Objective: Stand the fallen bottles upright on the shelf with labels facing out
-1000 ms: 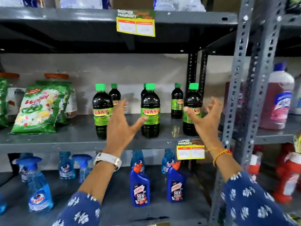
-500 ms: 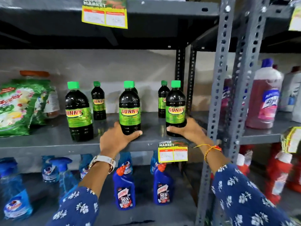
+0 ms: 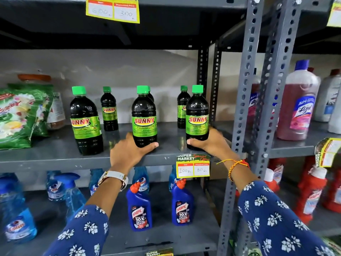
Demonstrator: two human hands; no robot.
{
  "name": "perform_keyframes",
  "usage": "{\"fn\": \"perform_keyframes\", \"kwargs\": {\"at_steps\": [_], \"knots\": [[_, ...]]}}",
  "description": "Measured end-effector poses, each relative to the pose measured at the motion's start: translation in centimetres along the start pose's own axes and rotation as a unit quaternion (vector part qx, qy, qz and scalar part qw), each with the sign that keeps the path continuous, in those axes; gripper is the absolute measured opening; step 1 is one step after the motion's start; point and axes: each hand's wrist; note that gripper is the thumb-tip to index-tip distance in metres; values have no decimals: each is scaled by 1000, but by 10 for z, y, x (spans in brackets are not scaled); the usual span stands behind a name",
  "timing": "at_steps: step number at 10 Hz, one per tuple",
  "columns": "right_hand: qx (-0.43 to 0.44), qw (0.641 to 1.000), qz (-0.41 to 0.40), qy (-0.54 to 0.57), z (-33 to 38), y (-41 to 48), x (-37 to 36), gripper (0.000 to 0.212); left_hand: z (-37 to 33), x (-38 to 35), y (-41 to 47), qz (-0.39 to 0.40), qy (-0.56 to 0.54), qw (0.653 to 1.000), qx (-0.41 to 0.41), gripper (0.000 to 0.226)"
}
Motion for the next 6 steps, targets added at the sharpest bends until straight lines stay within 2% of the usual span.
{"fn": "perform_keyframes", "kwargs": {"at_steps": [2,3,4,5,6], "knots": [[-24,998,42,38,0,5,2,33,-3,2,-2,2,0,1000,-1,85],[-36,991,77,105,-1,10,4,33,-4,4,-2,11,-10,1000,3,92],[-59,981,-6,184,-3,5,0,47,-1,7,-7,9,-52,999,-10,107],[-49,955,-164,243,-3,-21,-13,70,7,14,-17,12,-149,988,-39,105],[-15,915,-269,299,10,-45,-27,44,22,22,-25,4,-372,928,-25,86]]}}
Point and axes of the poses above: each hand's wrist, its own y-axis towards the middle knuckle, its own x-axis out of the back of the hand, z = x × y, and after that the axes turned 3 degrees about -x, right-handed
